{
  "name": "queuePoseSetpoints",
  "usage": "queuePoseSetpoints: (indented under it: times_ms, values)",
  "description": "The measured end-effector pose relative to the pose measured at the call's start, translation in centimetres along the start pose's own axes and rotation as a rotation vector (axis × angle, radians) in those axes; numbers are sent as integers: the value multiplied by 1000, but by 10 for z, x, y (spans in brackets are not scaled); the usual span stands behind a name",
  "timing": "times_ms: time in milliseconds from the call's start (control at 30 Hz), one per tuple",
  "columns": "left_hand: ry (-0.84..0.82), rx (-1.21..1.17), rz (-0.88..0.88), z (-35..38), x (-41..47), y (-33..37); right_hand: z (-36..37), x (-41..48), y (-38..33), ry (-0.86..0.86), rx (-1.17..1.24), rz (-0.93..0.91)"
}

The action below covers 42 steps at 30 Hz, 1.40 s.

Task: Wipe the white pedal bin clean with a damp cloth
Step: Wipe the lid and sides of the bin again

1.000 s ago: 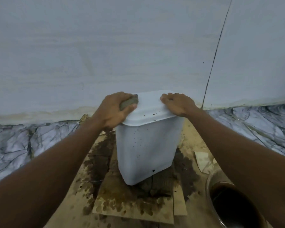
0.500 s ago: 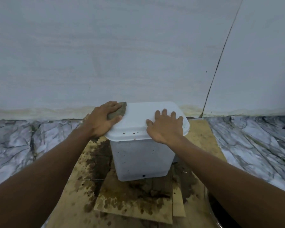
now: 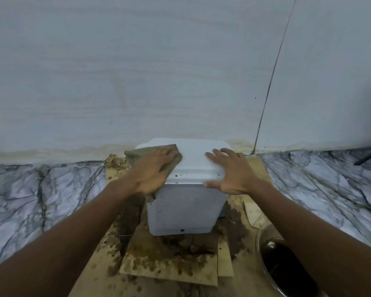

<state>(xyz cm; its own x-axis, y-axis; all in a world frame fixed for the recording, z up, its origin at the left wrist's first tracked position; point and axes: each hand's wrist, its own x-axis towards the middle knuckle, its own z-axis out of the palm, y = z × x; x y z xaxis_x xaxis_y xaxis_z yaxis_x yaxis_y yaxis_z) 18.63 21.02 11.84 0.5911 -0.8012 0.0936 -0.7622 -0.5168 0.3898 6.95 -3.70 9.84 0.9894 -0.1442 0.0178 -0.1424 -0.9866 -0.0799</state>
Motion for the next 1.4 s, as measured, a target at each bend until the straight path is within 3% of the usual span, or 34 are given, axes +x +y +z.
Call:
queuePoseSetpoints:
  times_ms: [100, 300, 467, 700, 900, 1067, 1400]
  values:
    - [-20, 113, 96, 6, -6, -13, 11, 2, 20, 29, 92, -81]
    - [132, 248, 59, 20, -14, -42, 27, 13, 39, 101, 296, -95]
    - [222, 290, 75, 39, 14, -12, 31, 17, 42, 140, 366, -89]
    - [140, 255, 142, 38, 36, 1, 36, 19, 45, 154, 416, -85]
    - [179, 124, 59, 12, -3, -54, 35, 20, 42, 148, 431, -78]
    - [253, 104, 60, 14, -11, -60, 32, 20, 40, 154, 437, -55]
    - [192, 418, 300, 53, 33, -10, 37, 23, 42, 177, 469, -43]
